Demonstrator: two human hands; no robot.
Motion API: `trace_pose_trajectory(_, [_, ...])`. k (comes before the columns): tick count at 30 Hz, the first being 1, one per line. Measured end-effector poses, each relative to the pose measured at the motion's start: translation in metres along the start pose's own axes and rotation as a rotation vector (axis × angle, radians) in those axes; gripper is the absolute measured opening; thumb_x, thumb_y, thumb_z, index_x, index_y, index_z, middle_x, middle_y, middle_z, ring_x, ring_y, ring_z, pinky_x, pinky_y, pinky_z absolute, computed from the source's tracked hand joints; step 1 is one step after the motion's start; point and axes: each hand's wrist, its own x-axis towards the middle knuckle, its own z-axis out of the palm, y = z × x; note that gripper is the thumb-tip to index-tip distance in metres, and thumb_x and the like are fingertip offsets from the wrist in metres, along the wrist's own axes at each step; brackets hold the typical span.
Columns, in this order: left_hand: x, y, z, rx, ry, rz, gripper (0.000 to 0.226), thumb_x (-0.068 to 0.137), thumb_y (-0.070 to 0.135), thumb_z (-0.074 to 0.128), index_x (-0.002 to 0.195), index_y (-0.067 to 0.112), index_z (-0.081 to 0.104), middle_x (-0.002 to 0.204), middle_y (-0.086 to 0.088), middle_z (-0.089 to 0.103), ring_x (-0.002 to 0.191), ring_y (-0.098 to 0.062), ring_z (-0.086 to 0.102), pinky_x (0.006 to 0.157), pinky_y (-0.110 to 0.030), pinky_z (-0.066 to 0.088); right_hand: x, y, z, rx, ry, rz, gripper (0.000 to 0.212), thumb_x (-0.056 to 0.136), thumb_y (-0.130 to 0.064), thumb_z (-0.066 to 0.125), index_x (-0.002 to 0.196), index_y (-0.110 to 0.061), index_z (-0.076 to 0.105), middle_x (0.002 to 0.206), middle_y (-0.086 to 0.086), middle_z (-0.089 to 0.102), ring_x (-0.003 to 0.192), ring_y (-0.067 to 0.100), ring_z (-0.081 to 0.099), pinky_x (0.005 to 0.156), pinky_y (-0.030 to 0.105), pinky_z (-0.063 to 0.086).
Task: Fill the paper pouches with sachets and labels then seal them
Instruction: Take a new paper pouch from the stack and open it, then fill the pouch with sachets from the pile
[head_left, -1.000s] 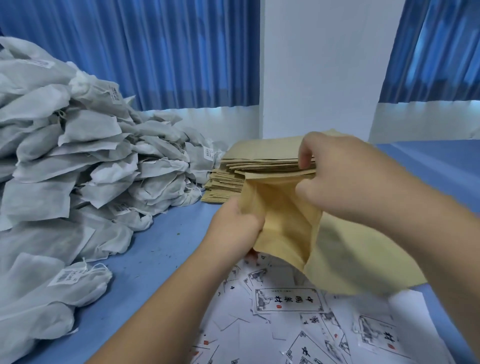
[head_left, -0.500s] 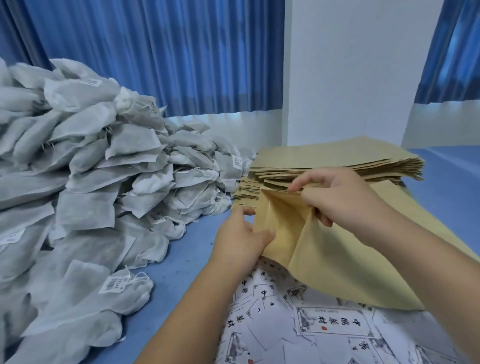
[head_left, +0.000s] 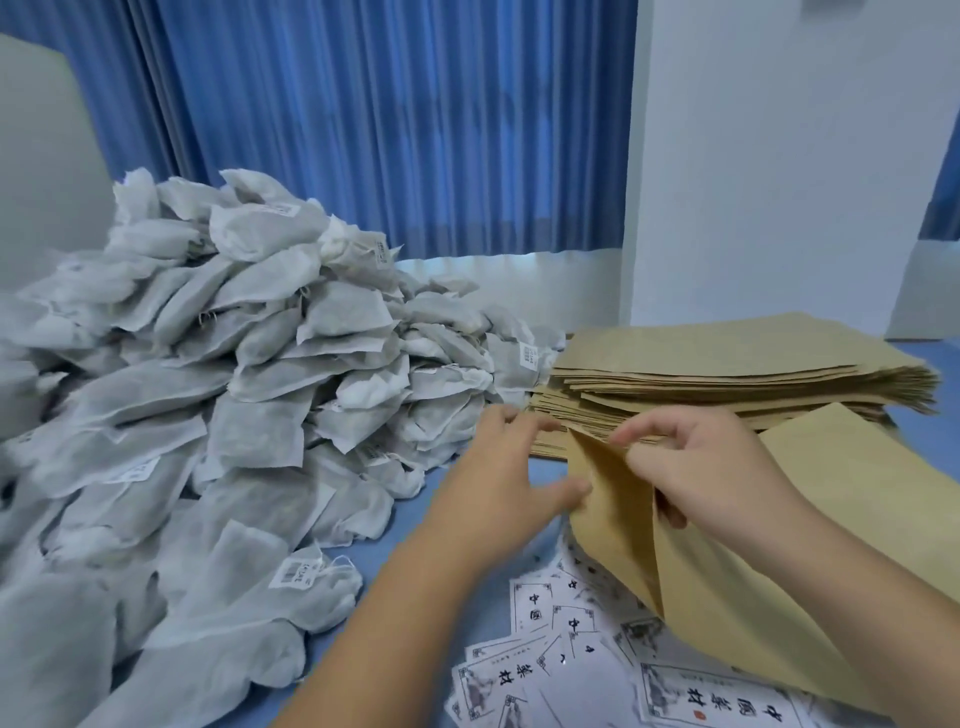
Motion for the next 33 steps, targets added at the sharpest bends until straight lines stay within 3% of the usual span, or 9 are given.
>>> trace_pose_trajectory(5, [0.021,0.001,-0.070,0.564,0.659,0.086,0.029,0.081,0.023,0.067,0.108,0.013,0.066,0.109,-0.011,0.056,0.097,-0.031,0.055,0.079,-0.040,0.044,0.001,0.001,0.001,0.023,-0.051,0.013,0.027,0.078,-0.002,0.056,0.079,-0.024,0.071,0.038,-0.003,0.047,0.033,0.012,0.043,0.037,0.015,0.034])
trace_pose_trajectory(7, [0.033,-0.003,-0.099,0.831,0.624,0.018,0.036,0.080,0.021,0.065,0.115,0.012,0.061,0.113,-0.014,0.053,0.102,-0.035,0.051,0.082,-0.044,0.041,0.000,0.002,0.002,0.029,-0.063,0.024,0.027,0.078,-0.001,0.055,0.079,-0.024,0.071,0.038,-0.003,0.046,0.033,0.014,0.043,0.037,0.017,0.033])
trace_pose_trajectory(11, [0.057,-0.020,-0.132,1.170,0.213,-0.226,0.047,0.086,0.029,0.056,0.131,0.019,0.044,0.129,-0.009,0.042,0.120,-0.031,0.043,0.098,-0.042,0.037,0.000,0.003,0.001,0.020,-0.065,0.021,0.028,0.078,-0.001,0.055,0.078,-0.024,0.070,0.037,-0.002,0.047,0.033,0.015,0.044,0.037,0.018,0.033])
trace_pose_trajectory(15, [0.064,-0.034,-0.150,1.174,0.221,-0.205,0.036,0.089,0.026,0.053,0.124,0.018,0.052,0.121,-0.008,0.046,0.112,-0.029,0.046,0.083,-0.037,0.040,0.002,0.004,0.001,0.011,-0.074,0.025,0.028,0.077,-0.002,0.054,0.078,-0.025,0.070,0.037,-0.002,0.048,0.033,0.016,0.045,0.038,0.019,0.033])
trace_pose_trajectory(19, [0.059,-0.038,-0.147,1.255,0.320,0.006,0.024,0.084,0.013,0.051,0.103,0.010,0.066,0.104,-0.008,0.054,0.097,-0.031,0.049,0.071,-0.035,0.030,0.002,0.005,0.000,0.007,-0.087,0.015,0.028,0.078,-0.001,0.054,0.080,-0.024,0.070,0.036,-0.002,0.047,0.032,0.014,0.044,0.038,0.019,0.034])
trace_pose_trajectory(24, [0.038,-0.008,-0.116,0.889,0.391,0.386,0.014,0.086,0.008,0.058,0.089,-0.004,0.064,0.104,-0.020,0.061,0.086,-0.039,0.058,0.073,-0.045,0.044,0.003,0.002,-0.003,0.001,-0.096,0.013,0.029,0.079,-0.002,0.053,0.082,-0.026,0.069,0.036,-0.003,0.047,0.033,0.013,0.044,0.039,0.018,0.034])
trace_pose_trajectory(26, [0.020,0.011,-0.097,0.735,0.342,0.473,0.013,0.088,0.015,0.053,0.084,0.003,0.056,0.090,-0.013,0.059,0.074,-0.036,0.056,0.064,-0.040,0.043,0.003,0.001,-0.005,-0.009,-0.094,0.009,0.029,0.078,-0.002,0.053,0.083,-0.025,0.070,0.036,-0.003,0.047,0.033,0.013,0.045,0.040,0.017,0.035])
trace_pose_trajectory(29, [-0.007,0.028,-0.071,0.593,0.227,0.480,0.017,0.088,0.031,0.038,0.077,0.019,0.032,0.071,0.006,0.035,0.059,-0.025,0.043,0.052,-0.032,0.031,0.005,0.001,-0.007,-0.022,-0.093,0.004,0.028,0.078,-0.004,0.054,0.081,-0.026,0.071,0.037,-0.003,0.048,0.032,0.013,0.045,0.039,0.016,0.035])
trace_pose_trajectory(33, [-0.027,0.026,-0.047,0.536,-0.061,0.370,0.007,0.083,0.026,0.043,0.087,0.020,0.043,0.084,0.008,0.045,0.081,-0.020,0.052,0.069,-0.036,0.044,0.008,0.004,-0.012,-0.028,-0.106,0.010,0.024,0.078,-0.006,0.055,0.079,-0.024,0.071,0.039,-0.002,0.050,0.033,0.014,0.047,0.038,0.014,0.033])
